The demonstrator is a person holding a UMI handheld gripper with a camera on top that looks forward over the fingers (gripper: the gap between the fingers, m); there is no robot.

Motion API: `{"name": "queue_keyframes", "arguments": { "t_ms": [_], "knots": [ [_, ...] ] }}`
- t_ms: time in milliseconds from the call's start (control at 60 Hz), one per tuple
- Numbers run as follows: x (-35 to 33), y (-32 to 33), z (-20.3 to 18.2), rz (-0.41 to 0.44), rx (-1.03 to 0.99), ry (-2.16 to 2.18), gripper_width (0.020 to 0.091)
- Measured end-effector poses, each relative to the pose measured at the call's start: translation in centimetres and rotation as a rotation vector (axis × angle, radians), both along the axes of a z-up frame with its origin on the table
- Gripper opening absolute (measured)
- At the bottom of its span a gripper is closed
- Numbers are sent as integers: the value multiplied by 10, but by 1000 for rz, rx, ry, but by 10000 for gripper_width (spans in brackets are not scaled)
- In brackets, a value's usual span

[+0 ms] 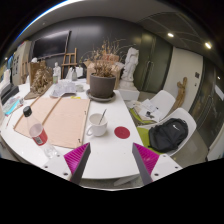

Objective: Pour water

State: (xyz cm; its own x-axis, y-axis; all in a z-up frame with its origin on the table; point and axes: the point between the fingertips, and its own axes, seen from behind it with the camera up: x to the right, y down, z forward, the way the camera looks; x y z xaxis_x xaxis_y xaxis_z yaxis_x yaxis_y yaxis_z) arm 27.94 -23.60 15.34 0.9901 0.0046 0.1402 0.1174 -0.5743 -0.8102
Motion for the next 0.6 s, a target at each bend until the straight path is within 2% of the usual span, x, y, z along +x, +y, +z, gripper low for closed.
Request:
{"name": "queue_keyframes", "arguments": {
  "t_ms": [183,283,483,600],
  "knots": [
    [-34,-13,-18,32,18,18,857],
    [-75,-28,-34,62,37,34,857],
    [-173,-38,-62,197,105,75,860],
    [-214,-20,-77,207,146,95,856]
  ]
}}
